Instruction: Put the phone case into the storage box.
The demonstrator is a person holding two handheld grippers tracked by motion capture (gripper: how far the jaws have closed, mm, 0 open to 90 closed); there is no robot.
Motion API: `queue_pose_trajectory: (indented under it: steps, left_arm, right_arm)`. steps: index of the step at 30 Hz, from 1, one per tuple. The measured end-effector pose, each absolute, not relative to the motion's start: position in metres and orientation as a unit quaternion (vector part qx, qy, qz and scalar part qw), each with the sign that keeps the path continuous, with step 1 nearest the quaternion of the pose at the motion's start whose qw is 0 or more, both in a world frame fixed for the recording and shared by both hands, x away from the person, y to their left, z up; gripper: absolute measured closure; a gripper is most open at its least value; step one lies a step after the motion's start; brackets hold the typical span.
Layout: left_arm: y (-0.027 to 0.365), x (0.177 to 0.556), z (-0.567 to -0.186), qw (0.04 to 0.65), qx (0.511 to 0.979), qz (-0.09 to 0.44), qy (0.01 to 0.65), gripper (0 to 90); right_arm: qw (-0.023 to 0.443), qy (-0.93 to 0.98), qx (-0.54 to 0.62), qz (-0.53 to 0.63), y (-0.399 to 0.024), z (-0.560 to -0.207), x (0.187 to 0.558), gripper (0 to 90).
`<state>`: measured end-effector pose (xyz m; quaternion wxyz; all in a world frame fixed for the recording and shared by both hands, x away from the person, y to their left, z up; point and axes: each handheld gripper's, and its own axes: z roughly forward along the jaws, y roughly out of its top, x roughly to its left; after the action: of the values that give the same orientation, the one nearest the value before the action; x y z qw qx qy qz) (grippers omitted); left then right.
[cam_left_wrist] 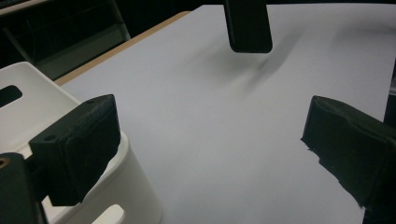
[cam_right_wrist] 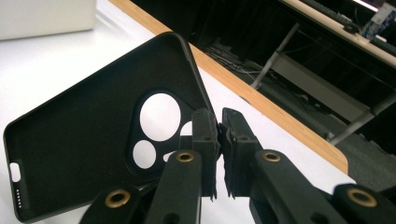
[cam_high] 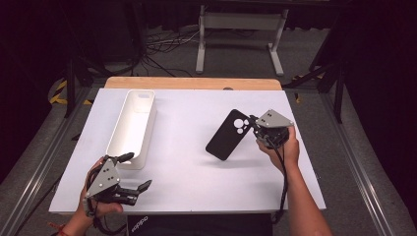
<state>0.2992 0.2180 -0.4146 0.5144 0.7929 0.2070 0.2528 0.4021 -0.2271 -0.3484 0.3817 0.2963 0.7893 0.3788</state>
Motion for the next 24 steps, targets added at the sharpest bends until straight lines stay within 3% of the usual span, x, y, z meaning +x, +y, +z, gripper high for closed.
queue_pose_trajectory:
  steps: [14, 24]
  left_arm:
    - [0.203, 0.306, -0.400, 0.514, 0.793, 0.261, 0.196, 8.5]
    - [0.183, 0.322, -0.390, 0.518, 0.800, 0.237, 0.191, 10.6]
  right_arm:
    - [0.381, 0.805, 0.249, 0.382, -0.200, -0.344, 0.389, 85.3]
    - [0.379, 0.813, 0.220, 0.383, -0.182, -0.344, 0.380, 85.3]
